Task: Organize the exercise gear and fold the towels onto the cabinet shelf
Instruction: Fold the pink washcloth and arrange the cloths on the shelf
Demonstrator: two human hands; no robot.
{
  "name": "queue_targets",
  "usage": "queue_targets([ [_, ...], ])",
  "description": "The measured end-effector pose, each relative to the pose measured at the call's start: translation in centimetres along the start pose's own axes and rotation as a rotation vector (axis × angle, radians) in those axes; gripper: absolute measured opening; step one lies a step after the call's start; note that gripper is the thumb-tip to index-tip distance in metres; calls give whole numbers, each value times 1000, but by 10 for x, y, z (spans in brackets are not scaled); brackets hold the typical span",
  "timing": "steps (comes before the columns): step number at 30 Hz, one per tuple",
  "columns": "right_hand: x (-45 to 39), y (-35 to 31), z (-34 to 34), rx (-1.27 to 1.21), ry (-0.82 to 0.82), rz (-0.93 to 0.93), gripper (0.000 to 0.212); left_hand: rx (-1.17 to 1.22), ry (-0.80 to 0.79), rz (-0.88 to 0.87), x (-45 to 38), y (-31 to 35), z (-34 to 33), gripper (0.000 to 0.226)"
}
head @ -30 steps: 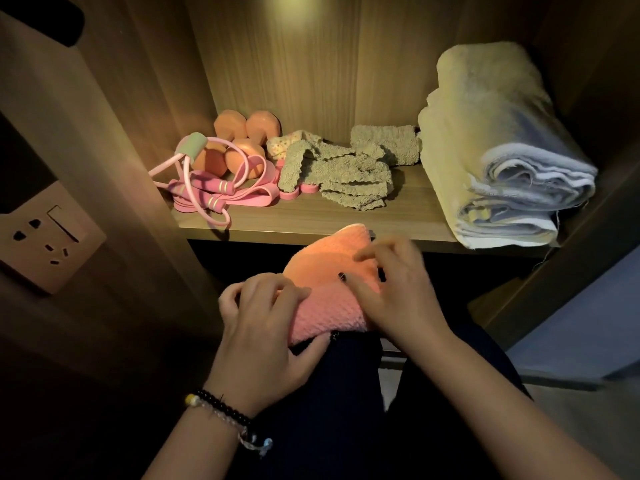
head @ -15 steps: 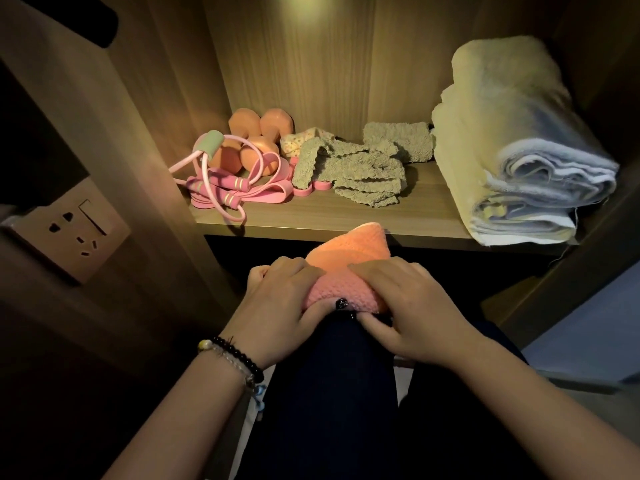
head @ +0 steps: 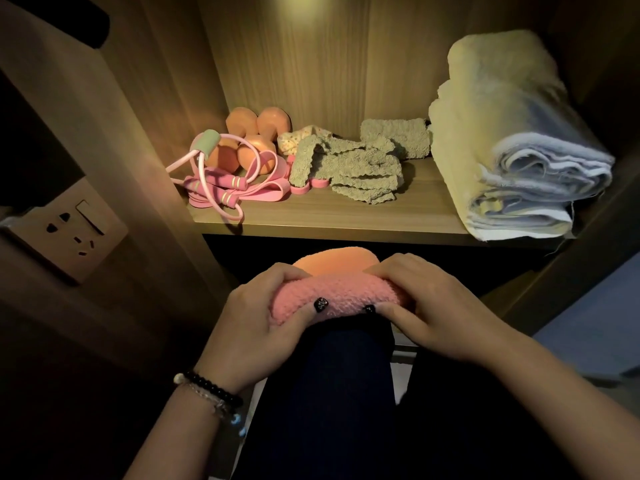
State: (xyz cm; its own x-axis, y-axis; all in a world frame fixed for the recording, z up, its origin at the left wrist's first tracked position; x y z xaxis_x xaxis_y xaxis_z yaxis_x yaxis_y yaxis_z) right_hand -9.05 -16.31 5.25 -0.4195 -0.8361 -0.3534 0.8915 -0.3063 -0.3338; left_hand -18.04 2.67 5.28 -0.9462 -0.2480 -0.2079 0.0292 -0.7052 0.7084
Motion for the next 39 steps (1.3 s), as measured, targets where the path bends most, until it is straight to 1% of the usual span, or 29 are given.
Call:
queue_targets([
  [2,6,0,-2,0,9,-4,35,38,-12,48,1,-6,-5,25],
  [4,10,1,-6,-37,25,-28,37,67,-11,65,2,-10,-9,25],
  [8,17,8,-14,-237,70,-151,37,144,-1,125,2,-19,-13,40],
  [13,16,12,-26,-494,143,-211,38,152,-63,306,-3,-31,-18,73],
  [14,15,15,-27,-551,164,-243,42,163,-87,344,-6,-32,-19,77],
  [16,10,22,-31,-576,189,-325,54,176,-147,411,-11,-33,-21,69],
  [17,5,25,-32,-533,177,-366,56,159,-174,435,-13,-33,-22,62],
  [19,-4,27,-33,-330,138,-405,47,112,-203,462,-19,-34,-24,55],
  [20,-8,24,-29,-139,141,-374,39,91,-210,480,-21,-35,-25,54],
  [22,-14,8,-14,280,256,-211,18,63,-222,535,-26,-39,-26,53],
  [23,-13,-2,-12,398,311,-116,12,49,-227,561,-28,-40,-25,53],
  [25,-7,-19,-20,431,338,32,21,22,-203,597,-29,-41,-24,51],
  [26,-4,-25,-26,419,336,62,26,22,-160,612,-28,-40,-23,50],
  [28,-2,-30,-35,393,316,46,30,25,3,576,-21,-37,-20,46],
  [29,-3,-29,-36,397,314,33,31,-3,111,500,-14,-32,-17,40],
  [30,-6,-26,-36,404,302,20,32,-68,222,386,-8,-24,-14,32],
  [31,-11,-24,-35,412,288,12,33,-163,299,260,-2,-16,-11,26],
  [32,-17,-21,-35,422,276,1,34,-255,344,139,3,-8,-11,25],
  [34,-28,-17,-33,414,237,-36,36,-365,344,-40,6,1,-15,28],
  [35,-33,-16,-32,393,205,-62,37,-398,319,-83,6,4,-18,32],
  [36,-37,-14,-31,369,165,-91,37,-429,287,-93,5,5,-21,34],
  [39,-47,-3,-32,252,41,-182,31,-504,216,-54,-1,7,-25,38],
])
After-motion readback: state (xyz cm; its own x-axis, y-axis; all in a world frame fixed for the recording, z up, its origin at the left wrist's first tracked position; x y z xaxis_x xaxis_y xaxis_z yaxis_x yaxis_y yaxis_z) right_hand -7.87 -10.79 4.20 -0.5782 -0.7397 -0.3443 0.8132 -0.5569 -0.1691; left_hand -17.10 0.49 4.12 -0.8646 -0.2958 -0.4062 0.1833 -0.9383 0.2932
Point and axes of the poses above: each hand's wrist, its own x-axis away from the middle knuckle, its own z-axis out of the back of the hand, y = z × x, the point moved 5 cm from there along -x, towards the middle knuckle, and after that the axes turned 8 degrees about z, right-handed, at the moved point
